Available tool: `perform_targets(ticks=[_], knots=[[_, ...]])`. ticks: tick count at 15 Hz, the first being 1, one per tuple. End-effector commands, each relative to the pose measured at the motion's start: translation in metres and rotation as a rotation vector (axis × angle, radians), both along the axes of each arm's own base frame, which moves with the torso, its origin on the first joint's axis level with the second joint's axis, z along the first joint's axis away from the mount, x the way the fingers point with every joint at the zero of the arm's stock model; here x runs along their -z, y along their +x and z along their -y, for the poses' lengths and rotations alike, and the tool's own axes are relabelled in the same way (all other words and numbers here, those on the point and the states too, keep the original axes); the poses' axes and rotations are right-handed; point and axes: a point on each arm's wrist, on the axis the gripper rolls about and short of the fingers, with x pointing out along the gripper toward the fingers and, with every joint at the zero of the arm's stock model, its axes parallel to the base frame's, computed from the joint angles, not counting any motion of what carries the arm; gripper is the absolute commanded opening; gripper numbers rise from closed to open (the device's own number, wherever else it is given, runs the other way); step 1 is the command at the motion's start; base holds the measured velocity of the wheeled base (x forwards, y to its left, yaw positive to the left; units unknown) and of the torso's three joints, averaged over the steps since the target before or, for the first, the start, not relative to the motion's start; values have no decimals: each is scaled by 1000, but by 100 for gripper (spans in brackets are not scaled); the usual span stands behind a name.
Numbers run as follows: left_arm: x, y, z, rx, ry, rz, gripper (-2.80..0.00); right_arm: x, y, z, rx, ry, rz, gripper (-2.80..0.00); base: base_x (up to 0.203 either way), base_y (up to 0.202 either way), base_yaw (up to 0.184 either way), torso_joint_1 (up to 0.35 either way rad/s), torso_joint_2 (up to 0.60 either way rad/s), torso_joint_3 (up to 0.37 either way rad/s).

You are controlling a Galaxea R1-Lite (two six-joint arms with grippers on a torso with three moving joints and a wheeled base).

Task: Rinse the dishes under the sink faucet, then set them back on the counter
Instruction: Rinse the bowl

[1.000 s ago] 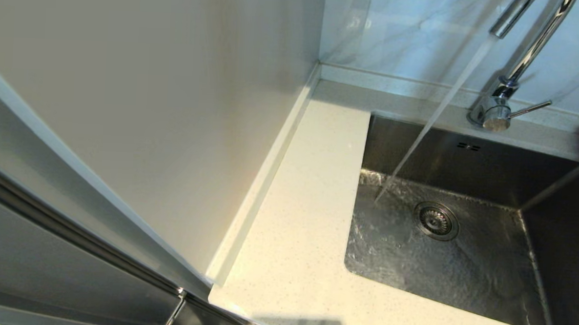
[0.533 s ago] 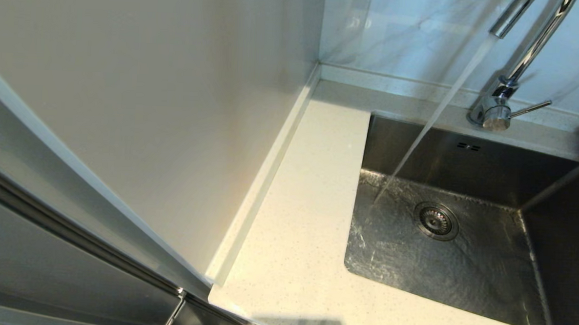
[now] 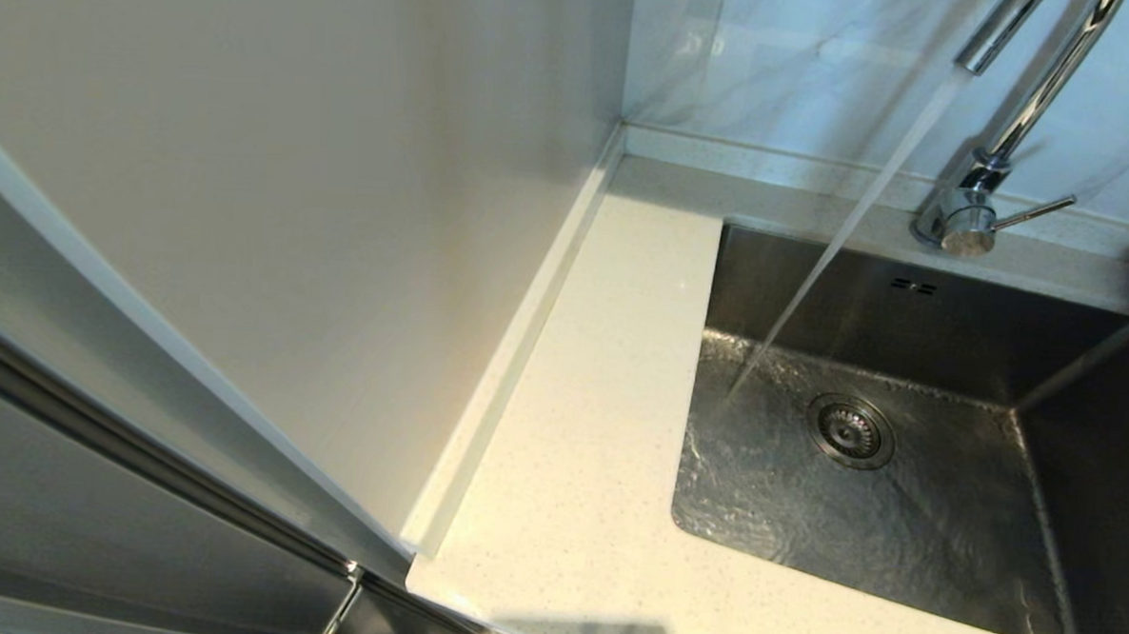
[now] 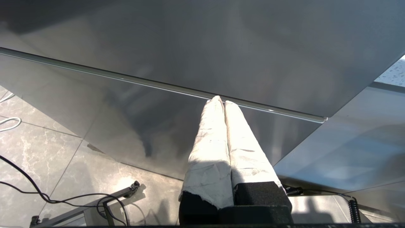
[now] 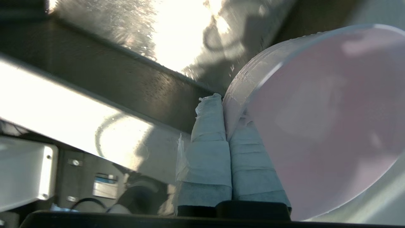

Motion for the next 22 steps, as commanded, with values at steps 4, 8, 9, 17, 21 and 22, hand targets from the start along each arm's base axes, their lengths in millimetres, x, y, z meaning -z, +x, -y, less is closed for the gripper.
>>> perform_targets(ticks=[4,8,9,17,21,22], knots=[[0,0,0,0,0,0,-280,3,23,-12,-311,146,195,-280,0,0,0,0,0,0],[0,0,0,0,-1,0,-280,1,37,-35,-564,169,312,-280,0,0,0,0,0,0],[0,0,0,0,0,0,-280,1,41,-43,-609,177,312,-280,0,0,0,0,0,0],[0,0,0,0,0,0,-280,-5,51,-102,-904,242,318,-280,0,0,0,0,0,0],[0,0,0,0,0,0,-280,-4,55,-123,-1003,275,294,-280,0,0,0,0,0,0],[0,0,0,0,-1,0,-280,-2,57,-125,-1007,283,283,-280,0,0,0,0,0,0]])
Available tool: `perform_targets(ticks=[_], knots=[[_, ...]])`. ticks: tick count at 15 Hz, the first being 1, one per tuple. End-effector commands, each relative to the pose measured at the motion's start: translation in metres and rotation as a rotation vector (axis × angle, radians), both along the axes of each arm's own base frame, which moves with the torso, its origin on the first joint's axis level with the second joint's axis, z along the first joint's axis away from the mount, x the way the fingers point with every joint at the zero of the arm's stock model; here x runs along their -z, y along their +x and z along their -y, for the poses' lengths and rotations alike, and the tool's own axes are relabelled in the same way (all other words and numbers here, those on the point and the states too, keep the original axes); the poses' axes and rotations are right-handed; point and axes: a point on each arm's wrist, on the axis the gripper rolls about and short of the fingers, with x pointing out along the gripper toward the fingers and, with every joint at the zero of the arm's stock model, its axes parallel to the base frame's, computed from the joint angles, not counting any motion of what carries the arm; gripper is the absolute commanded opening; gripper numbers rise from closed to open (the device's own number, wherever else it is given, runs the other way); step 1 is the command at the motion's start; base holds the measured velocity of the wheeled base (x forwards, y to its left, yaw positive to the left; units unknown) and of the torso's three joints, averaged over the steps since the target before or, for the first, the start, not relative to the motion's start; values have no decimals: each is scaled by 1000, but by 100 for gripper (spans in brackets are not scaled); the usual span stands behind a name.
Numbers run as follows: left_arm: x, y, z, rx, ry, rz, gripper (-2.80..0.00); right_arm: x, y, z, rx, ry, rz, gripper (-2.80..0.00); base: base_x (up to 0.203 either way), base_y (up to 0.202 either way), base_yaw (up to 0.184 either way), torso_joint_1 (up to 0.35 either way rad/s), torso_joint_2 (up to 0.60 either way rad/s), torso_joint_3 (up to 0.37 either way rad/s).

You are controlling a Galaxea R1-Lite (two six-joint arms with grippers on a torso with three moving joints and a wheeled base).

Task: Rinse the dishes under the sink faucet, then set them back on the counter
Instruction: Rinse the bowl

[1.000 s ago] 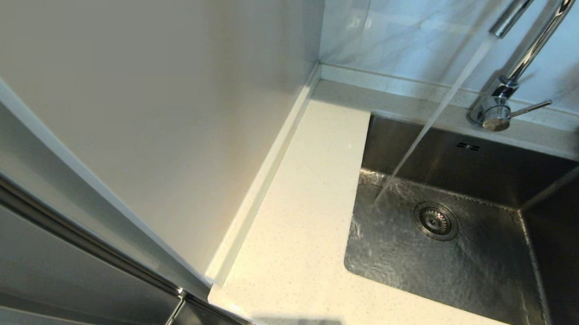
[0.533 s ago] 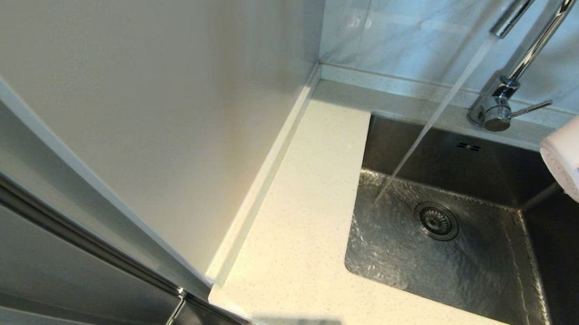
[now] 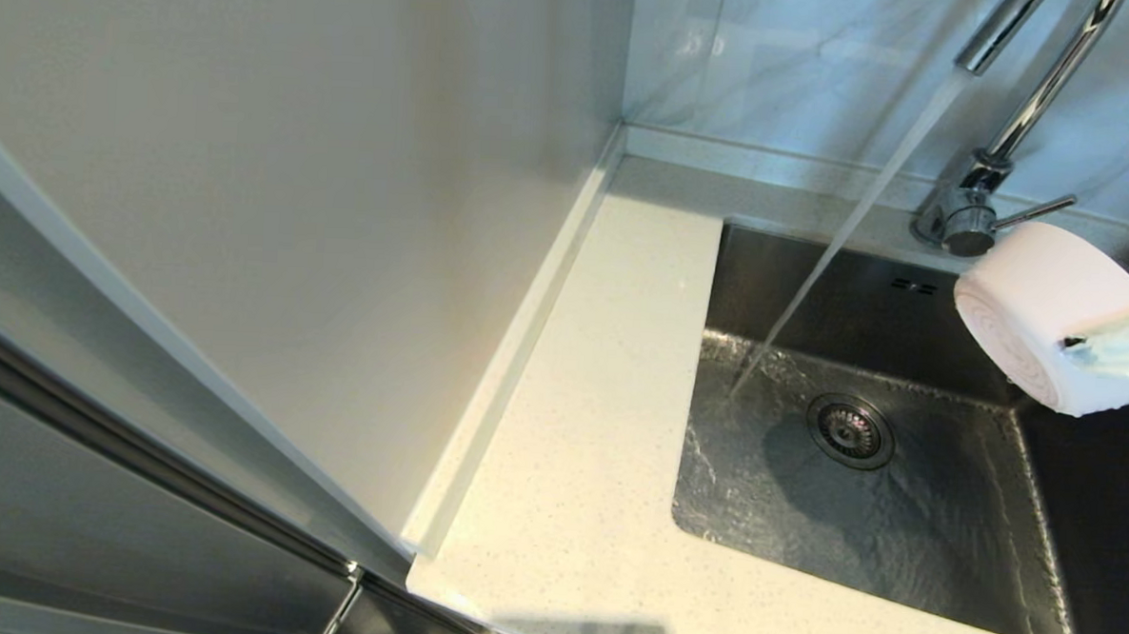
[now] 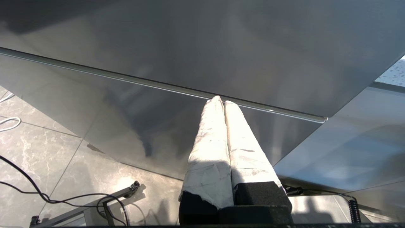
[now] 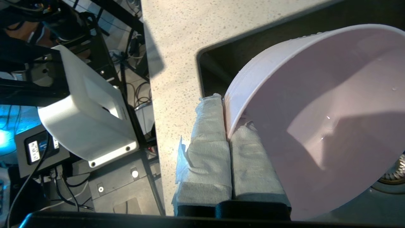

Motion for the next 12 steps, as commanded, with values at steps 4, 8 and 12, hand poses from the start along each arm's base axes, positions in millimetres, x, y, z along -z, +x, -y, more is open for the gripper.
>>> perform_targets(ticks=[4,8,12], knots=[[0,0,0,0,0,0,-280,-3,21,-12,46,8,-3,-280,0,0,0,0,0,0],[0,0,0,0,-1,0,-280,-20,32,-45,288,97,-138,-280,0,0,0,0,0,0],[0,0,0,0,0,0,-280,-23,32,-51,338,69,-116,-280,0,0,0,0,0,0]])
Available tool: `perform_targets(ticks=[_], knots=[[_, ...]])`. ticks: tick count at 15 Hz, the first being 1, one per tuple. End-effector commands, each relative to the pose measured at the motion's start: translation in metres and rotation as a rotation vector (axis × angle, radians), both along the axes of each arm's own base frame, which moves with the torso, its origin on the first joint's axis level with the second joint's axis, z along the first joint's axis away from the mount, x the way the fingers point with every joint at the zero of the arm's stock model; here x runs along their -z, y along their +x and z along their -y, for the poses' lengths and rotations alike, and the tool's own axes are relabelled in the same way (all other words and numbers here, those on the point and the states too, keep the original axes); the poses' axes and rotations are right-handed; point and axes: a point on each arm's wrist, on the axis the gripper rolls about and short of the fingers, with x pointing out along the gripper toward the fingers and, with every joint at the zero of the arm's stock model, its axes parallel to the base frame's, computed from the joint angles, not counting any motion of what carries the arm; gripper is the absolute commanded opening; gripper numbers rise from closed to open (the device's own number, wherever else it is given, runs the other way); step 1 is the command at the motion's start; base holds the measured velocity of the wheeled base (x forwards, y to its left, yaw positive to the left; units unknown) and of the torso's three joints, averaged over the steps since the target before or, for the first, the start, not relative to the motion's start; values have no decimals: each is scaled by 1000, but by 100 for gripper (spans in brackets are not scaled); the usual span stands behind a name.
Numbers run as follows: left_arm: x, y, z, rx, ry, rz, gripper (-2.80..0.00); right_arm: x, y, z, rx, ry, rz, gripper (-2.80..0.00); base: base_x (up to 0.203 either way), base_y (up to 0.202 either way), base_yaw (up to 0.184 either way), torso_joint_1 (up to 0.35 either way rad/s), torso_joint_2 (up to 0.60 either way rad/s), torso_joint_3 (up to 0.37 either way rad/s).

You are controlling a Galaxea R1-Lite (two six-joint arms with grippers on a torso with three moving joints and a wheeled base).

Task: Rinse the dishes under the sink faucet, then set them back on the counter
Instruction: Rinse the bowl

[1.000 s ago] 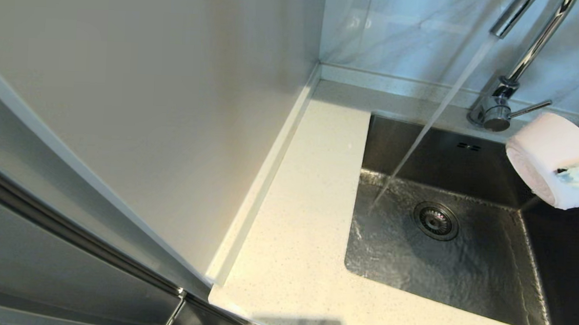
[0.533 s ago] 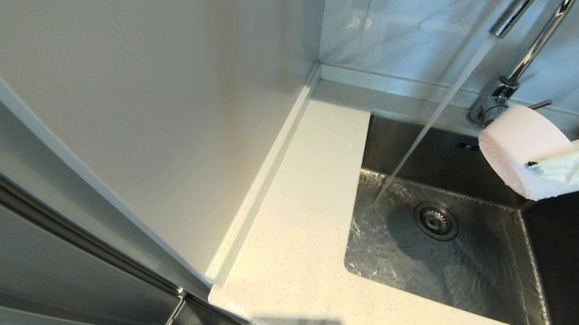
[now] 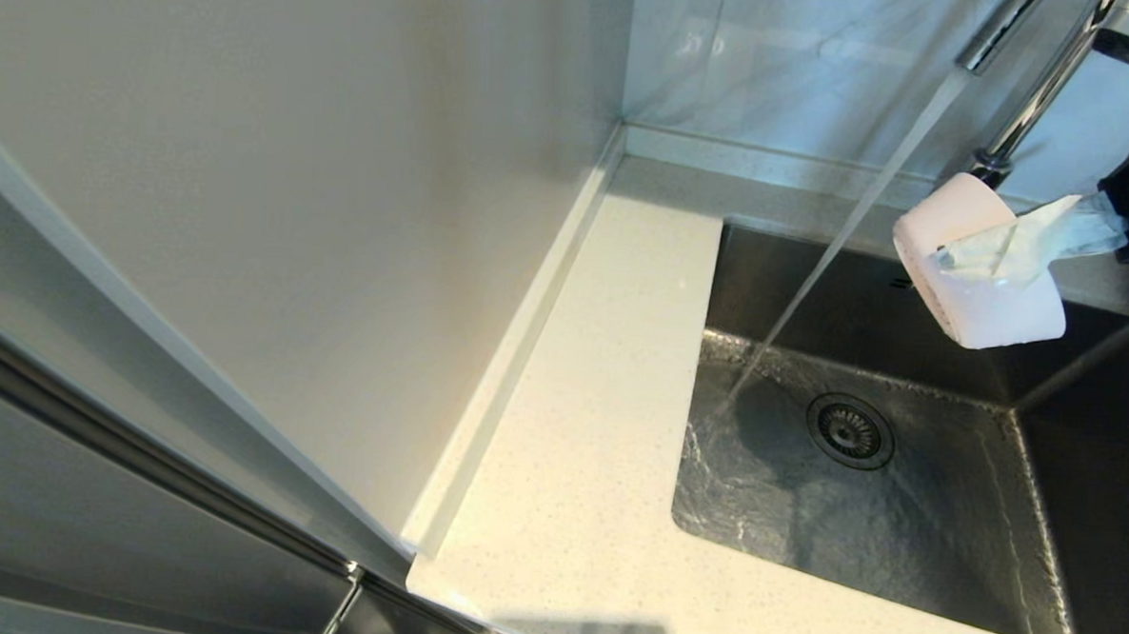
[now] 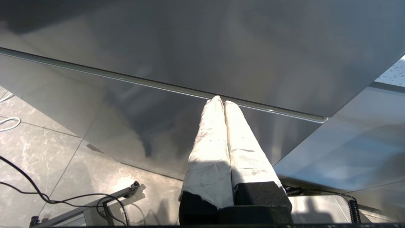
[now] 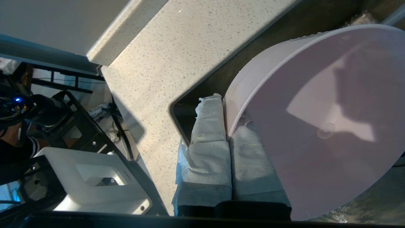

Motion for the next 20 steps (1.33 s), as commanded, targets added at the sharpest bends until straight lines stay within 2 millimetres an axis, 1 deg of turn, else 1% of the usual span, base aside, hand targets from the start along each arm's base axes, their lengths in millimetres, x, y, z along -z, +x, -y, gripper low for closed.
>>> perform_targets(ticks=[1,4,8,13,16,20], knots=[[0,0,0,0,0,0,-280,1,0,-3,0,-9,-7,-280,0,0,0,0,0,0],[0,0,0,0,0,0,-280,3,6,-4,8,0,-14,-280,0,0,0,0,0,0],[0,0,0,0,0,0,-280,-3,12,-12,-1,37,39,-280,0,0,0,0,0,0],[0,0,0,0,0,0,-280,-4,28,-25,-33,60,108,-280,0,0,0,0,0,0],[0,0,0,0,0,0,-280,-3,41,-30,-34,69,143,-280,0,0,0,0,0,0],[0,0,0,0,0,0,-280,0,49,-31,-11,60,153,-280,0,0,0,0,0,0]])
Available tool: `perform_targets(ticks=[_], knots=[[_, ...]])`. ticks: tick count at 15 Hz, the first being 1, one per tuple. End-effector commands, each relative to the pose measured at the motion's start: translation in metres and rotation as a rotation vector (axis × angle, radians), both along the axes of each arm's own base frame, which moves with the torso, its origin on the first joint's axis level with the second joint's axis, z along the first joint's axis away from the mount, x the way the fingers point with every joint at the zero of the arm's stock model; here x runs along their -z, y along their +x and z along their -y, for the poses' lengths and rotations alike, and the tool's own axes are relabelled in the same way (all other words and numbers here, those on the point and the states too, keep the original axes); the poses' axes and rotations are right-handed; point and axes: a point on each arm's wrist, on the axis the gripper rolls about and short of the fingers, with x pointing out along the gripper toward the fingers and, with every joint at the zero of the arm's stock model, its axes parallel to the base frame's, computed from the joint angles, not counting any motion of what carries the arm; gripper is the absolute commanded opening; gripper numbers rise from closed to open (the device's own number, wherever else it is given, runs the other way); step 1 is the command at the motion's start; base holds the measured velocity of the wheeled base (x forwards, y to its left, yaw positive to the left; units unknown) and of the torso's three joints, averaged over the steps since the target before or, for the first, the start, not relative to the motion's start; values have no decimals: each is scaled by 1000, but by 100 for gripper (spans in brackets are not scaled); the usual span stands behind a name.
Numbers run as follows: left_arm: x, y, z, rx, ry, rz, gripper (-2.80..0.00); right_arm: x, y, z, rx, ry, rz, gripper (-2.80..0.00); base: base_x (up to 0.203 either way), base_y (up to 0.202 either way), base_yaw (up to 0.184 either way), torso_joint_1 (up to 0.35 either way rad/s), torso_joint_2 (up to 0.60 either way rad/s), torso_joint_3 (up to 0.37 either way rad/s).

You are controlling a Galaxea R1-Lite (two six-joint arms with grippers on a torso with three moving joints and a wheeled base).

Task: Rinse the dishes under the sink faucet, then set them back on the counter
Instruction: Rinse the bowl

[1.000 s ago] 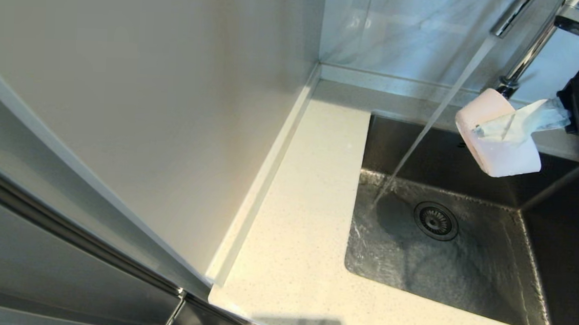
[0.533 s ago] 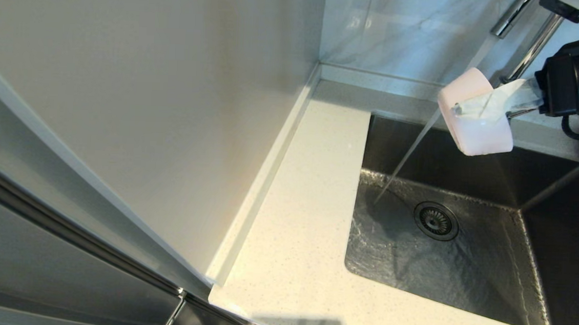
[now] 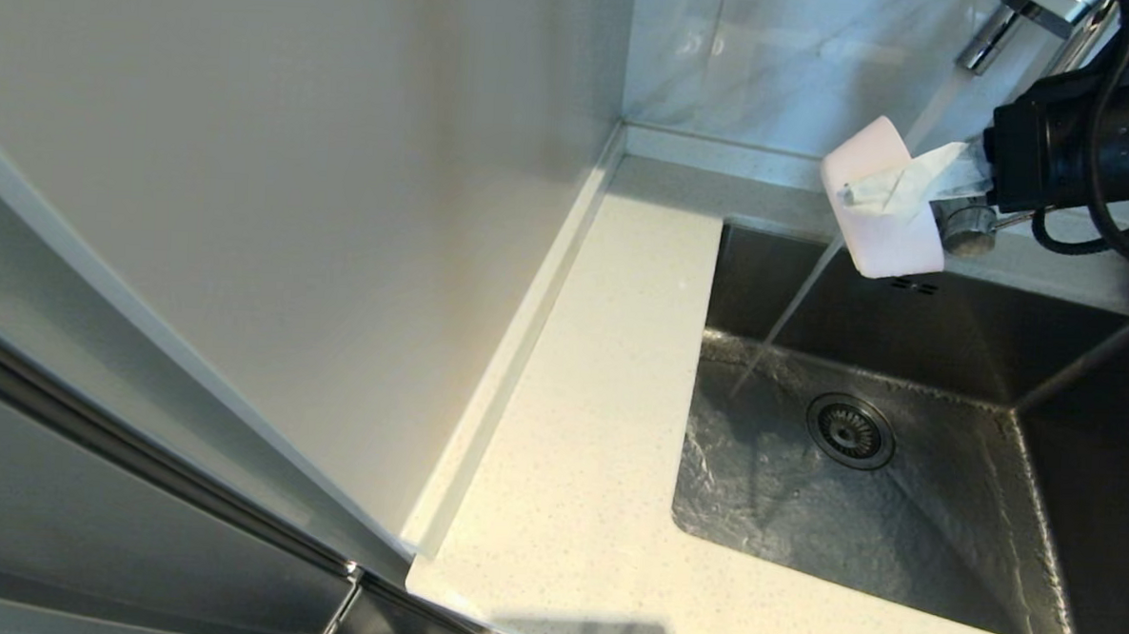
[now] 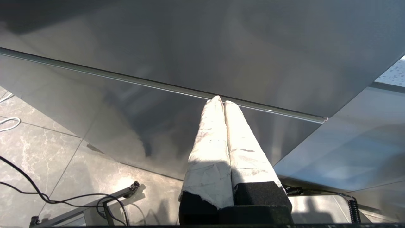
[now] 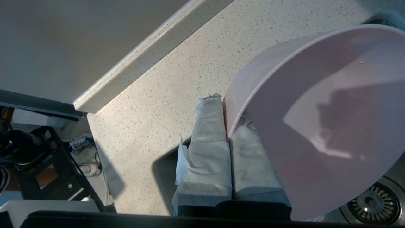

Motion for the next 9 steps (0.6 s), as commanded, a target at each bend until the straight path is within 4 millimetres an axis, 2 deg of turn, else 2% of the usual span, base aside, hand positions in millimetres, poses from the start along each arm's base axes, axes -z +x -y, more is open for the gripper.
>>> perform_targets(ticks=[1,9], knots=[[0,0,0,0,0,0,-280,3,6,-1,-2,0,-3,-280,0,0,0,0,0,0],[0,0,0,0,0,0,-280,6,16,0,56,-20,20,-280,0,0,0,0,0,0]])
